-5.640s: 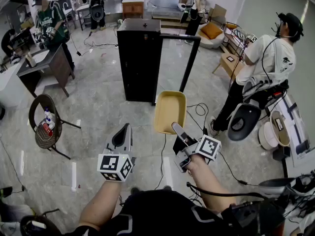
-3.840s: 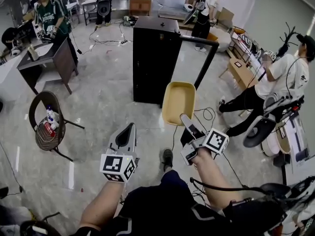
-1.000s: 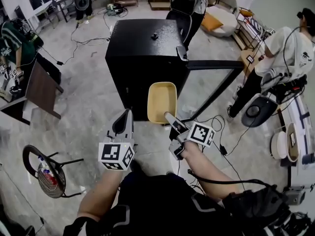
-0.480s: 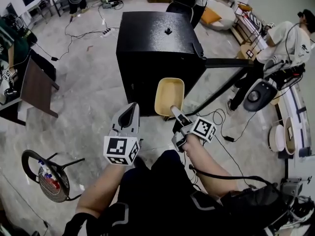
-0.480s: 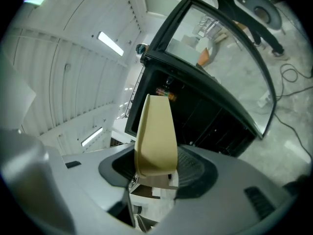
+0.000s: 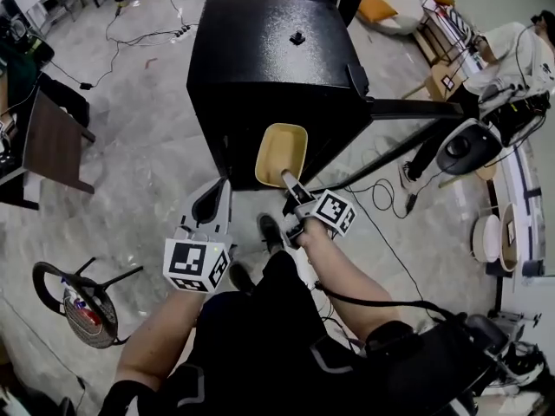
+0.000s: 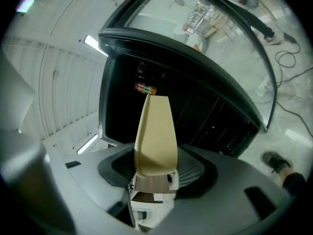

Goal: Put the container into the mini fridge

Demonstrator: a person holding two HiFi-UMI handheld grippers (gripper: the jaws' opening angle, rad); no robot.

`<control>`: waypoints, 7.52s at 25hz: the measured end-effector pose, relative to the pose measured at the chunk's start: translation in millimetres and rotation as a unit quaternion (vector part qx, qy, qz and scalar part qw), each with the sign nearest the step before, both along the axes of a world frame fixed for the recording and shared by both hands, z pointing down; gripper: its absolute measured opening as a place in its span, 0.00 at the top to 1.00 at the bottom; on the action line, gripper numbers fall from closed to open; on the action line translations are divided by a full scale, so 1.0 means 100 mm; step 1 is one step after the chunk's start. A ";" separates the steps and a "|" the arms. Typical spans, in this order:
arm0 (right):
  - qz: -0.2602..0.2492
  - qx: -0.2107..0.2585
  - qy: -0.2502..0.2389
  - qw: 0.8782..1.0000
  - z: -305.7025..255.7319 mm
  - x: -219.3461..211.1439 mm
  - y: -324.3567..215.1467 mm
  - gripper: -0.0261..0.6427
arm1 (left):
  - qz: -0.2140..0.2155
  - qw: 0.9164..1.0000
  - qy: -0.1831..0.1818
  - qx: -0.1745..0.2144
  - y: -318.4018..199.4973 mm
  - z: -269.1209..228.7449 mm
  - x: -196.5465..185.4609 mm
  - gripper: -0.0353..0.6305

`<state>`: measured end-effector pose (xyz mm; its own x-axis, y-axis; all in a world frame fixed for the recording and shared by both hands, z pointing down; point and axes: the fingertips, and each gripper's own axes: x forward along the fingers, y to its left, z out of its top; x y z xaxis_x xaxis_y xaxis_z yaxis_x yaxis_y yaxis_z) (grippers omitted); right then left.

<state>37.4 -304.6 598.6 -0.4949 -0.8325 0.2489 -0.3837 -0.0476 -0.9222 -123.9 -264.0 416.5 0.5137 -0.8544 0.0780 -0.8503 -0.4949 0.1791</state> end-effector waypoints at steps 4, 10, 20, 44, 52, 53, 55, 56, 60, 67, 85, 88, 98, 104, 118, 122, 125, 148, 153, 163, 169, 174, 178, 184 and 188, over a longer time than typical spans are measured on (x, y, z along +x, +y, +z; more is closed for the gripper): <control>0.014 -0.014 -0.029 0.999 0.32 0.05 -0.24 0.63 | 0.004 1.000 -0.012 -0.014 -0.17 0.16 0.13 0.93; 0.022 -0.035 -0.051 0.998 0.73 0.01 -0.55 0.63 | 0.007 0.999 -0.014 -0.033 -0.44 0.38 0.27 0.93; 0.046 -0.066 -0.063 0.995 1.21 0.05 -0.91 0.63 | 0.001 0.998 -0.034 -0.055 -0.65 0.53 0.26 0.93; 0.045 -0.094 -0.069 0.992 1.47 -0.12 -1.26 0.48 | 0.005 0.996 -0.045 -0.074 -0.63 0.61 0.17 0.93; 0.057 -0.080 -0.076 0.992 1.52 0.03 -1.14 0.41 | 0.008 0.996 -0.051 -0.074 -0.60 0.63 0.16 0.93; 0.059 -0.079 -0.075 0.992 1.53 0.07 -1.11 0.41 | 0.010 0.996 -0.052 -0.072 -0.59 0.62 0.16 0.93; 0.059 -0.075 -0.070 0.993 1.51 0.12 -1.02 0.41 | 0.013 0.996 -0.055 -0.069 -0.57 0.61 0.18 0.93; 0.055 -0.072 -0.064 0.994 1.50 0.13 -0.98 0.41 | 0.013 0.996 -0.055 -0.069 -0.56 0.62 0.18 0.93; 0.067 -0.064 -0.053 0.994 1.46 0.26 -0.77 0.41 | 0.018 0.996 -0.050 -0.073 -0.48 0.65 0.21 0.93; 0.080 -0.089 -0.002 0.993 1.52 0.44 -0.39 0.63 | 0.050 0.996 -0.041 -0.055 -0.30 0.55 0.37 0.93; 0.032 -0.083 0.011 0.996 1.48 0.13 -0.74 0.94 | 0.025 0.997 -0.055 -0.038 -0.34 0.36 0.22 0.93; 0.019 -0.086 0.016 0.996 1.50 0.08 -0.81 0.94 | 0.014 0.997 -0.061 -0.038 -0.37 0.32 0.20 0.93; -0.007 -0.082 0.016 0.996 1.46 -0.11 -1.14 0.94 | -0.013 0.997 -0.070 -0.038 -0.55 0.30 0.07 0.93; -0.013 -0.083 0.019 0.996 1.47 -0.17 -1.32 0.94 | -0.020 0.996 -0.076 -0.039 -0.62 0.35 0.03 0.93; -0.034 -0.082 0.022 0.996 1.45 -0.32 -1.57 0.94 | -0.043 0.996 -0.074 -0.039 -0.71 0.34 -0.02 0.93; -0.040 -0.081 0.023 0.996 1.44 -0.40 -1.65 0.94 | -0.051 0.995 -0.076 -0.040 -0.73 0.34 -0.07 0.93; -0.043 -0.078 0.021 0.996 1.42 -0.47 -1.67 0.94 | -0.055 0.995 -0.079 -0.039 -0.72 0.33 -0.13 0.93; -0.162 0.147 0.269 0.938 -0.22 -0.78 -0.92 0.93 | -0.044 0.999 -0.029 0.006 -0.31 0.00 -0.39 0.93; -0.181 0.207 0.325 0.905 -0.78 -0.76 -0.62 0.93 | -0.038 0.999 -0.027 0.012 -0.21 0.02 -0.44 0.93; -0.157 0.262 0.417 0.856 -1.65 -0.61 0.10 0.94 | -0.019 0.999 -0.023 0.040 0.03 -0.23 -0.57 0.93; -0.108 0.264 0.454 0.844 -2.18 -0.39 0.49 0.94 | -0.004 0.999 -0.002 0.040 0.15 -0.44 -0.53 0.93; -0.102 0.288 0.489 0.817 -2.48 -0.29 0.64 0.94 | 0.000 0.997 -0.023 0.067 0.22 -0.68 -0.47 0.93; -0.085 0.301 0.498 0.809 -2.66 -0.14 0.72 0.94 | -0.001 0.997 -0.025 0.069 0.26 -0.82 -0.39 0.93; -0.045 0.306 0.508 0.804 -2.95 0.33 0.77 0.94 | -0.033 0.997 -0.019 0.070 0.29 -1.04 -0.39 0.93; -0.055 0.319 0.501 0.802 -3.06 0.48 0.83 0.94 | -0.057 0.995 -0.026 0.083 0.32 -1.21 -0.30 0.93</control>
